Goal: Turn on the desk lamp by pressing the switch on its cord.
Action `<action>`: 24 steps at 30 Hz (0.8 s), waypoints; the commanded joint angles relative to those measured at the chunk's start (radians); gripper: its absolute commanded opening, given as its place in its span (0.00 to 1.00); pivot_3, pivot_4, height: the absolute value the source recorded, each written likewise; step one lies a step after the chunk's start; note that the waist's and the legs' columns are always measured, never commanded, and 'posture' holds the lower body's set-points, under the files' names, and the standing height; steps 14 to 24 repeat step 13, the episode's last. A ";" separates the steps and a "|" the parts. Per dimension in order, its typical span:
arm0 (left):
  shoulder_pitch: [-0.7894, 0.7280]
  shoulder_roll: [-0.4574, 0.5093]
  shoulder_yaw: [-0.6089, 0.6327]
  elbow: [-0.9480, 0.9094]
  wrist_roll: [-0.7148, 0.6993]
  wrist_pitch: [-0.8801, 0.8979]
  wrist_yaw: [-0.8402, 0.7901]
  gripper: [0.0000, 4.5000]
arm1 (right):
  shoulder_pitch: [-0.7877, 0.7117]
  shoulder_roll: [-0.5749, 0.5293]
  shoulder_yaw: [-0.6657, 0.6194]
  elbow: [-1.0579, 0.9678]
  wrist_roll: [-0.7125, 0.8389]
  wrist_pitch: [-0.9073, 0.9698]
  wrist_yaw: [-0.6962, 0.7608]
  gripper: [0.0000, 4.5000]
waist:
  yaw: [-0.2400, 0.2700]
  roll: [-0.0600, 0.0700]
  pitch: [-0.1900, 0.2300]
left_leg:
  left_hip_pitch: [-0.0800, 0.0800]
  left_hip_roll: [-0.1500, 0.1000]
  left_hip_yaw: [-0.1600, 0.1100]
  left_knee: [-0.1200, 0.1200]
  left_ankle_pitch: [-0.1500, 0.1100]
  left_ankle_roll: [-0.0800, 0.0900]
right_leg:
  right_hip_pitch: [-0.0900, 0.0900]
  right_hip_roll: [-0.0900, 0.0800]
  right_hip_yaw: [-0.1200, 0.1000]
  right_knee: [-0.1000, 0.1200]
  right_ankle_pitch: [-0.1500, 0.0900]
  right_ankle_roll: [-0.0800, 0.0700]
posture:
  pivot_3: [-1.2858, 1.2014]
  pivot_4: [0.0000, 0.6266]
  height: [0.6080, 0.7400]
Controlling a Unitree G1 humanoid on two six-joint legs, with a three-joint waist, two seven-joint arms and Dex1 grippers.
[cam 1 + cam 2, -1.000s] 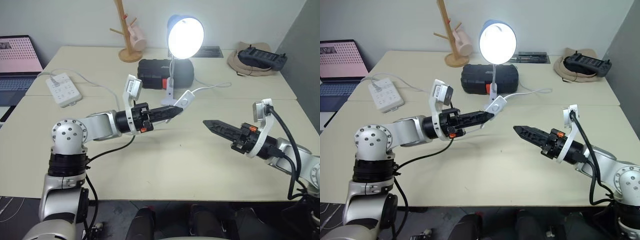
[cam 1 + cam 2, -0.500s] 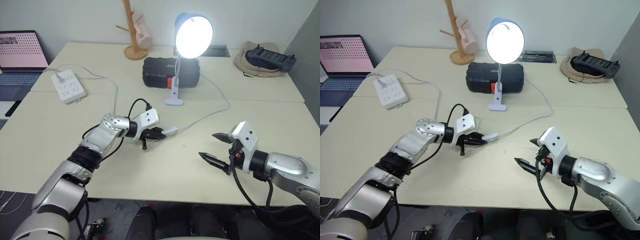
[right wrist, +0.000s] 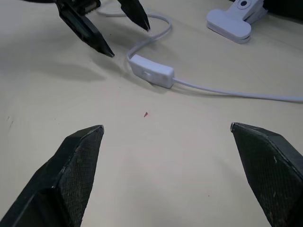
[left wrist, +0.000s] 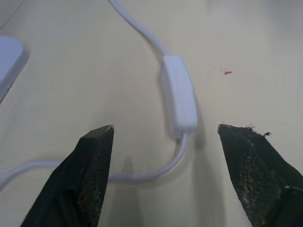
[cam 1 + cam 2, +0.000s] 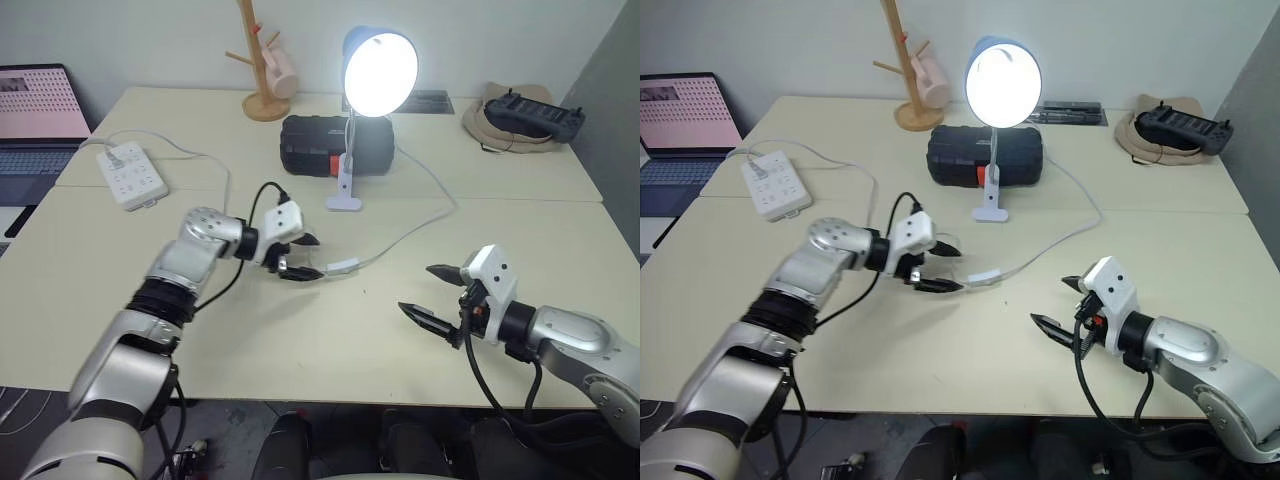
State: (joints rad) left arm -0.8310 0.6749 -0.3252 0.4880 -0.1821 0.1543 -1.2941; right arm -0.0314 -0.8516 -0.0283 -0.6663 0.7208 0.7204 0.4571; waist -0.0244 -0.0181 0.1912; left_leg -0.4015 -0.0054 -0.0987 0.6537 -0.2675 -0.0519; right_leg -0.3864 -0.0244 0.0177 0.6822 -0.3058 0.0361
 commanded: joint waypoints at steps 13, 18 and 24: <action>0.089 0.210 0.252 -0.147 -0.039 0.153 0.007 1.00 | -0.091 -0.118 -0.158 0.192 -0.023 -0.007 0.274 1.00 | -0.003 0.000 0.000 | 0.001 0.001 -0.001 0.003 0.000 0.000 | 0.002 0.000 -0.001 0.001 0.000 0.000 | 0.52 0.24 1.00; 0.089 0.210 0.252 -0.147 -0.039 0.153 0.007 1.00 | -0.091 -0.118 -0.158 0.192 -0.023 -0.007 0.274 1.00 | -0.003 0.000 0.000 | 0.001 0.001 -0.001 0.003 0.000 0.000 | 0.002 0.000 -0.001 0.001 0.000 0.000 | 0.52 0.24 1.00; 0.089 0.210 0.252 -0.147 -0.039 0.153 0.007 1.00 | -0.091 -0.118 -0.158 0.192 -0.023 -0.007 0.274 1.00 | -0.003 0.000 0.000 | 0.001 0.001 -0.001 0.003 0.000 0.000 | 0.002 0.000 -0.001 0.001 0.000 0.000 | 0.52 0.24 1.00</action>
